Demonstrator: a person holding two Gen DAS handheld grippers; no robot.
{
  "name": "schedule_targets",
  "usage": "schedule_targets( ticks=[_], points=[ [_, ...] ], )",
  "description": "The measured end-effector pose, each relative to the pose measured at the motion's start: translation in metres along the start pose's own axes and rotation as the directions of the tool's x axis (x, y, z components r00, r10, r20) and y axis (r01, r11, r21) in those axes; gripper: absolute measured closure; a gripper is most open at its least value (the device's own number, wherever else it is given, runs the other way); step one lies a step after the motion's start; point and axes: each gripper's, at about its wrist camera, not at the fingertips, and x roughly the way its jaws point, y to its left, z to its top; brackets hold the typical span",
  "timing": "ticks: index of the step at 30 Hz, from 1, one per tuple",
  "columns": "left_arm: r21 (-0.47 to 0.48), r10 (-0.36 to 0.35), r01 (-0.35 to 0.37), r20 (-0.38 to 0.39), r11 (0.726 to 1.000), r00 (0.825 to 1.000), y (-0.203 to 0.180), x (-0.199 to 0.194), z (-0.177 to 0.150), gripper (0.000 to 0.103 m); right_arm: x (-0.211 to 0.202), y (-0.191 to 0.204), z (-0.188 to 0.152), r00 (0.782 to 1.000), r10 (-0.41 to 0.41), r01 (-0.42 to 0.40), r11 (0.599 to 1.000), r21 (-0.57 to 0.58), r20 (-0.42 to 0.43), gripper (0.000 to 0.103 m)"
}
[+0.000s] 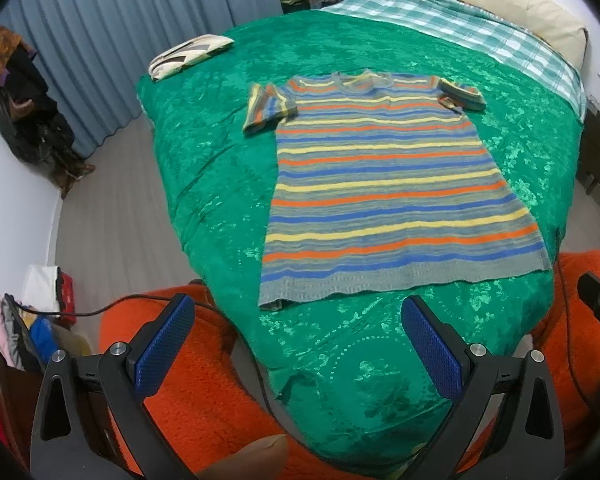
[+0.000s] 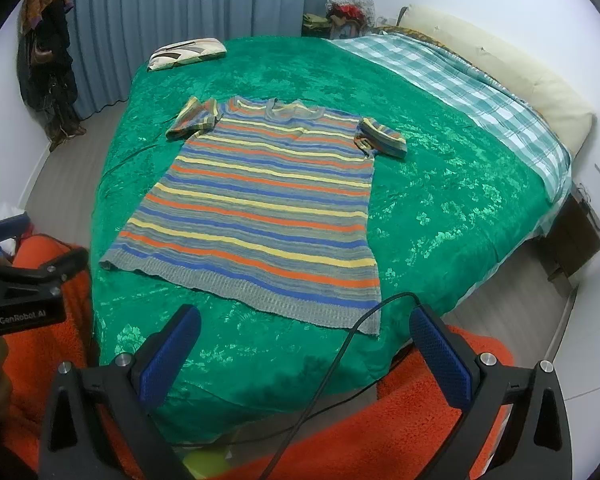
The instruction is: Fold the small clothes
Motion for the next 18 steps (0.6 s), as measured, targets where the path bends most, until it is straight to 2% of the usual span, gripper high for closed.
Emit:
schedule_targets(
  ticks=[8, 14, 18],
  points=[
    [0.002, -0.021, 0.021, -0.004, 1.000, 1.000, -0.0009, -0.0017, 0.0003, 0.000, 0.0012, 0.0003, -0.0004, 1.000, -0.002, 0.002, 1.000, 0.002, -0.004, 0.000],
    [-0.001, -0.022, 0.022, -0.029, 1.000, 0.999, -0.0008, 0.0037, 0.0009, 0.000, 0.0015, 0.0012, -0.0007, 0.998, -0.064, 0.064, 0.998, -0.010, -0.011, 0.000],
    [0.005, -0.022, 0.023, -0.015, 1.000, 1.000, -0.0014, 0.0032, 0.0008, 0.000, 0.0039, -0.0020, -0.0011, 0.996, -0.084, 0.084, 0.996, -0.005, -0.020, 0.000]
  ],
)
